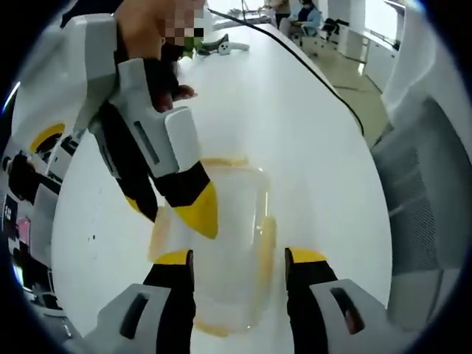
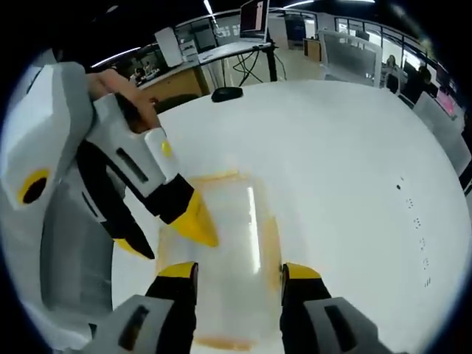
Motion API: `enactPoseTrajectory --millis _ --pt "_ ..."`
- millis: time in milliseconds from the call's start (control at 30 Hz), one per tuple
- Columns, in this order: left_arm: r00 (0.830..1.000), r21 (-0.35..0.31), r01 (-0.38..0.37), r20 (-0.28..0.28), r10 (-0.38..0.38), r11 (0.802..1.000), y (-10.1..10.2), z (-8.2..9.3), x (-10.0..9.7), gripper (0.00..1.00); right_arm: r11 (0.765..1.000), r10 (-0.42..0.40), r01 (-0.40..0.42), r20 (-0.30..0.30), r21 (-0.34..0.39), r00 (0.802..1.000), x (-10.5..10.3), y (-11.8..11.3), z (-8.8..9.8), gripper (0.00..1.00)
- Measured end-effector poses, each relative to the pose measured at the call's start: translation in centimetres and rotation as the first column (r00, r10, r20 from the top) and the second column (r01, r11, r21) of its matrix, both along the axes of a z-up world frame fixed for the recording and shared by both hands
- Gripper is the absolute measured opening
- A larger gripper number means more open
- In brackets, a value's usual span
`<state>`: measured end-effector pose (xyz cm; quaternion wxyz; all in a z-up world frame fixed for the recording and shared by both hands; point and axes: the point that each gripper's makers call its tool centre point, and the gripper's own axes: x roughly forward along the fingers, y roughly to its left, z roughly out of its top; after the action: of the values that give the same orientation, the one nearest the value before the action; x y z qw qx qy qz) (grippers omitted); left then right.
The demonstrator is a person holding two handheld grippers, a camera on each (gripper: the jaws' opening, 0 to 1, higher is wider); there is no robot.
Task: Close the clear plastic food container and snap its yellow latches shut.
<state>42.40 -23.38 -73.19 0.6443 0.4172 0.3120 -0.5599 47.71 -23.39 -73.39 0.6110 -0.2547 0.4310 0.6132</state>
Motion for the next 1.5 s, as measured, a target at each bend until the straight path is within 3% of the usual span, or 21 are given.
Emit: enactPoseTrajectory --millis 333,467,633,700,767,800,833,1500 --pt "0.999 0.002 -0.012 0.038 0.012 1.000 0.0 -0.1 0.5 0.41 0.995 0.096 -0.095 0.014 -0.044 0.995 0.0 0.2 -0.1 0.40" --pt "0.999 -0.008 -0.023 0.033 0.023 1.000 0.0 -0.1 0.7 0.40 0.991 0.115 -0.116 -0.008 -0.071 0.993 0.2 0.1 -0.2 0.37" --pt "0.998 -0.028 -0.035 0.042 0.037 0.999 0.0 -0.2 0.7 0.38 0.974 0.161 -0.163 -0.025 -0.157 0.987 0.0 0.2 -0.3 0.36" --pt "0.997 -0.030 -0.056 0.046 0.057 0.998 0.6 0.4 0.9 0.37 0.972 0.173 -0.177 -0.039 -0.153 0.984 0.1 0.4 -0.6 0.36" --pt "0.999 -0.053 -0.020 0.040 0.022 0.998 0.0 -0.1 1.0 0.37 0.971 0.167 -0.179 -0.083 -0.160 0.982 0.0 0.1 -0.7 0.35" --pt "0.999 -0.053 -0.021 0.044 0.024 0.998 -0.1 -0.2 1.0 0.36 0.982 0.140 -0.147 -0.068 -0.114 0.988 0.5 1.6 -0.5 0.35" --pt "0.999 -0.051 -0.023 0.043 0.025 0.998 -0.1 -0.3 0.9 0.36 0.963 0.184 -0.203 -0.121 -0.174 0.975 -0.1 0.3 -0.3 0.34" --pt "0.998 -0.054 -0.015 0.066 0.019 0.998 -0.1 -0.2 0.7 0.38 0.983 0.154 -0.160 -0.066 -0.095 0.986 0.0 -0.4 -0.3 0.37"
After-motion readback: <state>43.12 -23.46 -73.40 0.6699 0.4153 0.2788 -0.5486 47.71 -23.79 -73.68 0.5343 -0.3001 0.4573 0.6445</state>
